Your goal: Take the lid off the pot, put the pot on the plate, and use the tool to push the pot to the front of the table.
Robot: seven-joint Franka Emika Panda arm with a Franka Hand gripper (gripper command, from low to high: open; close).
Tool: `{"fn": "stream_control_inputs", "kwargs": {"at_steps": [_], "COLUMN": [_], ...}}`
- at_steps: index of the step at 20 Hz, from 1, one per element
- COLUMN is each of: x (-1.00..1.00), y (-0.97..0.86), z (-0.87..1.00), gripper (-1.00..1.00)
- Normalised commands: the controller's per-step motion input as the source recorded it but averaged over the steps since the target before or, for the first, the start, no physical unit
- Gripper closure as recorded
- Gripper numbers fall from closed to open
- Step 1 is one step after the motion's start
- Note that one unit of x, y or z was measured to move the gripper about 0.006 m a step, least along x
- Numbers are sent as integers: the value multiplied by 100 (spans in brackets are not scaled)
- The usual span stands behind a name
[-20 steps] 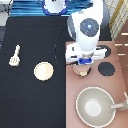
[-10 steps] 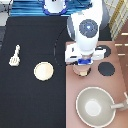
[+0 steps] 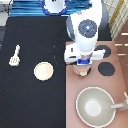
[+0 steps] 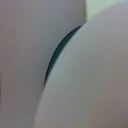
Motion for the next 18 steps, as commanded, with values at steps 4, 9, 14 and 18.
{"fn": "stream_control_inputs", "kwargs": {"at_steps": [4,9,14,18], "x": [-6,-26,-89,-94], "y": [6,0,-4,-9], "z": [72,99,78,42], "gripper": [100,100,100,100]}}
